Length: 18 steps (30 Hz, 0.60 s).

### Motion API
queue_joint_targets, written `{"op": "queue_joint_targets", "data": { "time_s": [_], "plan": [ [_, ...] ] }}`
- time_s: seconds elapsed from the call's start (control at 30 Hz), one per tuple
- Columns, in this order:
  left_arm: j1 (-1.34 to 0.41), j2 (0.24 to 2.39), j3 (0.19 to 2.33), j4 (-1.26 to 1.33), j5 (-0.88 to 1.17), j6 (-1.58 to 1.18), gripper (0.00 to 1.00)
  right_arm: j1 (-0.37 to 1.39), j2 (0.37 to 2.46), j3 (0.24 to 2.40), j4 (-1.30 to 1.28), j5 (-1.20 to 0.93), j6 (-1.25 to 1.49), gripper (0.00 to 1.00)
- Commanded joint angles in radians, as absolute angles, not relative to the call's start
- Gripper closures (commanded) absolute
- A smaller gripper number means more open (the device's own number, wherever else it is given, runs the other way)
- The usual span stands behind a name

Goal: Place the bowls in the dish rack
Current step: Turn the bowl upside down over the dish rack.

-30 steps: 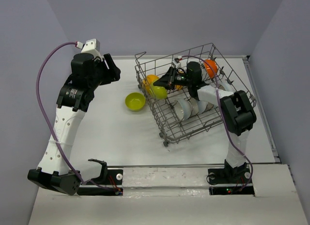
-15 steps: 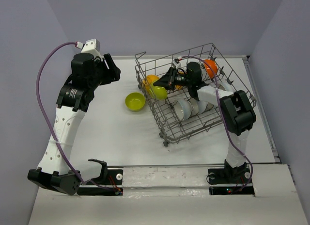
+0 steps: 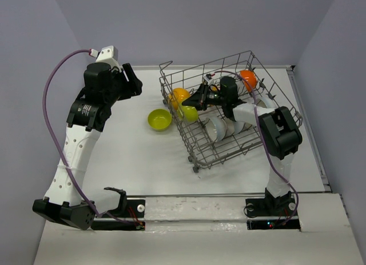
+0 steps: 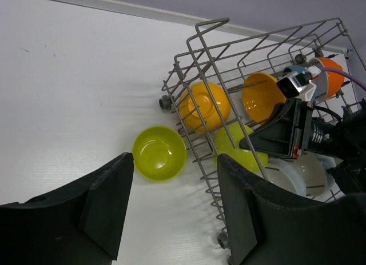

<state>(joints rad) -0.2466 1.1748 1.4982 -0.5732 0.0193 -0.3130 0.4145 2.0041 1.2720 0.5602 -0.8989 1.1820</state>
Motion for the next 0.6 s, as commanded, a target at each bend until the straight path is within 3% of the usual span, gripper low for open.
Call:
{"op": "queue_joint_targets", "data": {
  "time_s": [0.0, 0.2, 0.43, 0.57],
  "plan": [
    [-0.241, 1.152, 1.493, -0.545, 0.032, -0.313, 0.31, 0.425, 2.008, 1.272, 0.597, -0.916, 1.184, 0.99],
    [-0.241, 1.151, 1.491, -0.546, 0.034, -0.311, 0.31, 0.425, 2.011, 1.276, 0.536, -0.9, 1.148, 0.99],
    [-0.241, 1.15, 1.491, -0.546, 0.034, -0.311, 0.31, 0.425, 1.996, 1.307, 0.391, -0.851, 1.036, 0.81],
    [-0.241, 1.15, 1.491, -0.545, 0.035, -0.311, 0.31, 0.425, 1.993, 1.315, 0.354, -0.83, 1.009, 0.76]
  ]
}}
